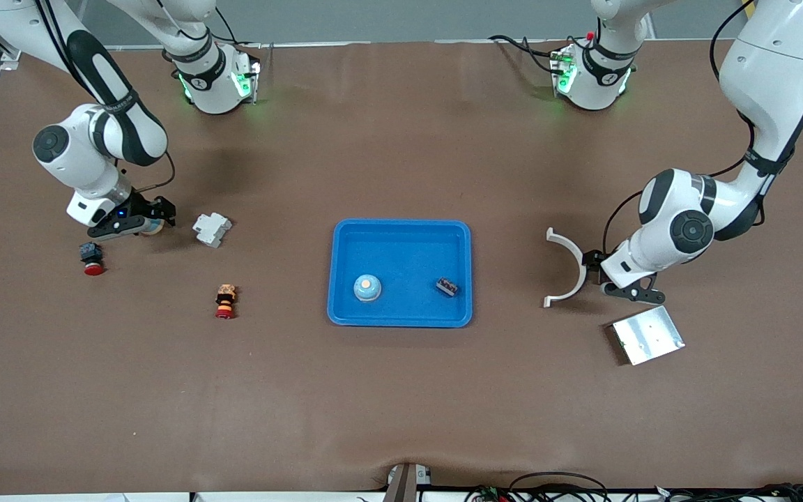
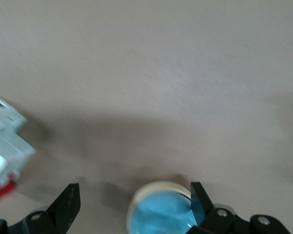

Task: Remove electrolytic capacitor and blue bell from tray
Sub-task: 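Move both grippers back over the remaining capacitor and bell in the tray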

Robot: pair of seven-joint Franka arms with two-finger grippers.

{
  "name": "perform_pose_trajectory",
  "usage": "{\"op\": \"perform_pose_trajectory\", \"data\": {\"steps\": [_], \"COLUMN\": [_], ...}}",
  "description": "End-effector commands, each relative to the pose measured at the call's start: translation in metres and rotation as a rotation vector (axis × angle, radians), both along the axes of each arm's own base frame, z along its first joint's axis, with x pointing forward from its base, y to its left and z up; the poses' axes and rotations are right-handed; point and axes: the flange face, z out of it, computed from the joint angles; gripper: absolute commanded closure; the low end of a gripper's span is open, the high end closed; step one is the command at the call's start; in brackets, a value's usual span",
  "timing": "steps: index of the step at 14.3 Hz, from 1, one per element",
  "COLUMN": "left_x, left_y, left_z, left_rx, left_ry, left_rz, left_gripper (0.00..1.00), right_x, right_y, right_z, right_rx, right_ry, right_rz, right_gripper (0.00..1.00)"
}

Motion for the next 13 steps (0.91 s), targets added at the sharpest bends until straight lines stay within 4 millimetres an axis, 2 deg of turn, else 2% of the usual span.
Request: {"op": "perform_pose_trajectory", "data": {"steps": [1,3,4,6,9,11,13], "left_x": [0.007,0.013,0.018,0.030,0.045,0.050,0.053], "left_y": [0.000,-0.008,-0.012,-0.021,-0.042,-0.068,-0.099], "left_z": [0.017,0.029,0.038,0.059,0.091,0.107,0.123], "left_rx": [0.025,0.035,0.044,0.057,0.039,0.011,-0.028], "left_ry": [-0.016,-0.001,0.012,0.042,0.076,0.092,0.096], "left_rz": [-0.009,-0.005,0.007,0.025,0.102,0.192,0.299], "left_gripper": [0.00,0.00,0.00,0.00,0.00,0.00,0.00], "right_x": [0.012,0.025,0.028,0.036,0.043,0.053,0.063], "right_y": [0.024,0.035,0.046,0.079,0.120,0.152,0.174], "right_z": [0.009,0.021,0.027,0.045,0.054,0.064,0.073], "right_rx": [0.054,0.083,0.091,0.094,0.104,0.118,0.133], "right_ry": [0.009,0.025,0.035,0.015,0.004,-0.013,-0.029], "right_rz": [-0.027,-0.042,-0.054,-0.114,-0.168,-0.206,-0.235], "right_gripper": [0.00,0.00,0.00,0.00,0.00,0.00,0.00]}}
